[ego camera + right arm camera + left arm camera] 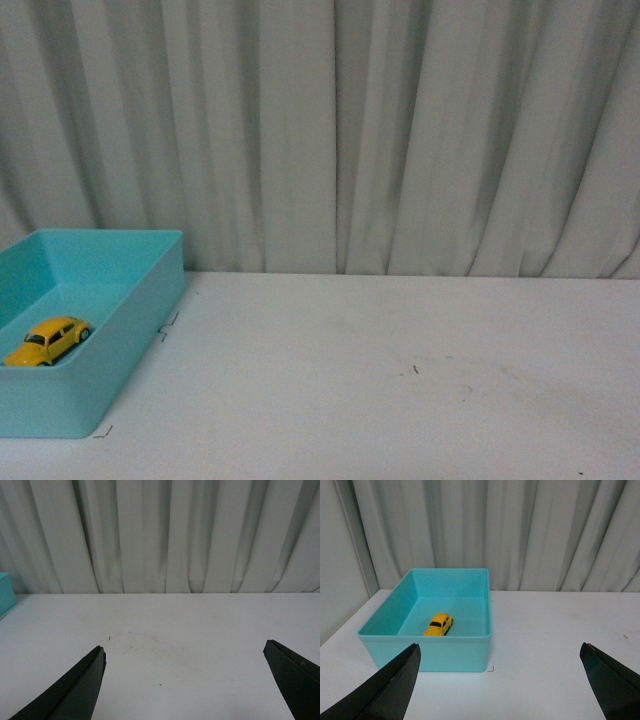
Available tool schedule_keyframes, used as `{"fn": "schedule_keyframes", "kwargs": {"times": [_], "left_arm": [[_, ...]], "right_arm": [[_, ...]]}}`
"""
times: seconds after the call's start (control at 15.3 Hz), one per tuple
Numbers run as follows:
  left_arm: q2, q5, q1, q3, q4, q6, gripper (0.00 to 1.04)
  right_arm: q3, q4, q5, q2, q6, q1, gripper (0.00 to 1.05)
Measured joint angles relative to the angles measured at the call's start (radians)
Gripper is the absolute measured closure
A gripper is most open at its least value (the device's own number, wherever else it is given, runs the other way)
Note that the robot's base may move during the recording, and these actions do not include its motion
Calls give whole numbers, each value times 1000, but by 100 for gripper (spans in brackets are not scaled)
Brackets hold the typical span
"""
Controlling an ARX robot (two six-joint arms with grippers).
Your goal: Wind up and store yellow beetle toy
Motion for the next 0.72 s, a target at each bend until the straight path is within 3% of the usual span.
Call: {"fn": "schedule_keyframes", "kwargs": {"times": [0.72], "left_arm": [[0, 0, 0, 0, 0, 0, 7]], "right_arm": [[0, 0, 0, 0, 0, 0, 7]]}}
